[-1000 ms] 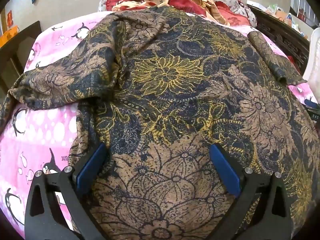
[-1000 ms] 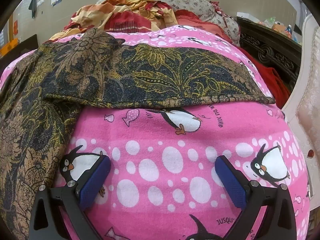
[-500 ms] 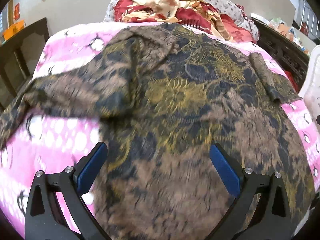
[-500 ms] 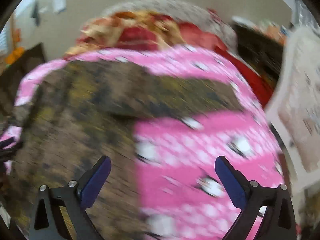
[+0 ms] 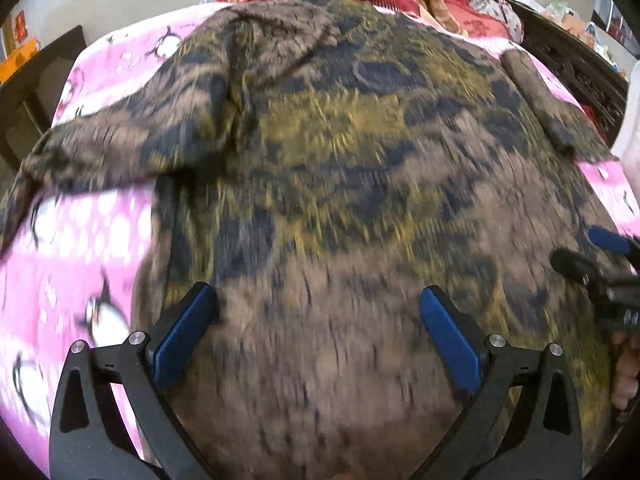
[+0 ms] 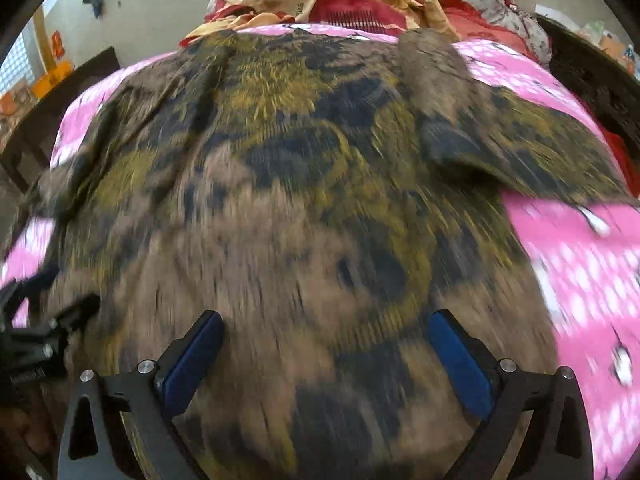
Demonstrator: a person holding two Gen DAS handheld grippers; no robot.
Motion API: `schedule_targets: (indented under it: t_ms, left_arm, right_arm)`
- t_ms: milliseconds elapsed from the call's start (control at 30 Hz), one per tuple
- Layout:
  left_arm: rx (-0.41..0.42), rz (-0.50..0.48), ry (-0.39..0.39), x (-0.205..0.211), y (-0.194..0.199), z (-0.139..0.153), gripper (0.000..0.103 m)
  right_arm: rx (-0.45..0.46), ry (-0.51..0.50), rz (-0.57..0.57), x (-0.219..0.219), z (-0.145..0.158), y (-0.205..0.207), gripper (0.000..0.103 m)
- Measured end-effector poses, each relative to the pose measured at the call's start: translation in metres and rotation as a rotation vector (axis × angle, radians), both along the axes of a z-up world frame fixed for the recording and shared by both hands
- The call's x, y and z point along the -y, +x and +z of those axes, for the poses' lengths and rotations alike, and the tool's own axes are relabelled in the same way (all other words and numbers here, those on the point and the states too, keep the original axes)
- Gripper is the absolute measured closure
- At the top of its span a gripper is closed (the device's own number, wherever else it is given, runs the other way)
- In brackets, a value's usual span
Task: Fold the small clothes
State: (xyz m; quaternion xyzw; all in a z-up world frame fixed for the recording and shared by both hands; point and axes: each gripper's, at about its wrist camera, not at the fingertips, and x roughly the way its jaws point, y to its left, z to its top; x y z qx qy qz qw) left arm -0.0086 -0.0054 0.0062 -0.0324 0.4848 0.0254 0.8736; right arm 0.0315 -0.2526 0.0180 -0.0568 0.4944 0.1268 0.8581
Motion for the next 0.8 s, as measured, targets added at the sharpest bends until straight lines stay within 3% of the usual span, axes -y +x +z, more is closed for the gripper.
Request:
schedule_targets:
  t_ms: [133,200,300,433,500,800]
  left_arm:
    - [-0.067,-0.014,-0.034,0.014,-0.004,0.016,0.001]
    - [-0.032,0.015,-0.048,0.02,-0.002,0.036,0.001]
    - [0.042,0.056,-0.041,0.023,0.005,0.07,0.001]
    - [0.112,0.057,-0.014,0.029,0.001,0.101,0.001]
    - [0.127,0.057,-0.018,0.023,-0.004,0.111,0.001]
    - [0.149,0.066,-0.028,0.02,-0.011,0.121,0.001]
  right_arm:
    - [-0.062,-0.029,0.046,0.011,0.006,-0.033,0.0]
    - [-0.073,-0.029,0.022,0.015,0.02,-0.039,0.001]
    - [0.024,0.032,-0.017,0.021,0.062,-0.044,0.001]
    - [0.218,0.017,-0.006,0.002,0.116,-0.046,0.001]
    - [0.257,0.025,-0.011,-0.002,0.131,-0.047,0.001]
    - [0.278,0.033,-0.042,0.001,0.143,-0.056,0.001]
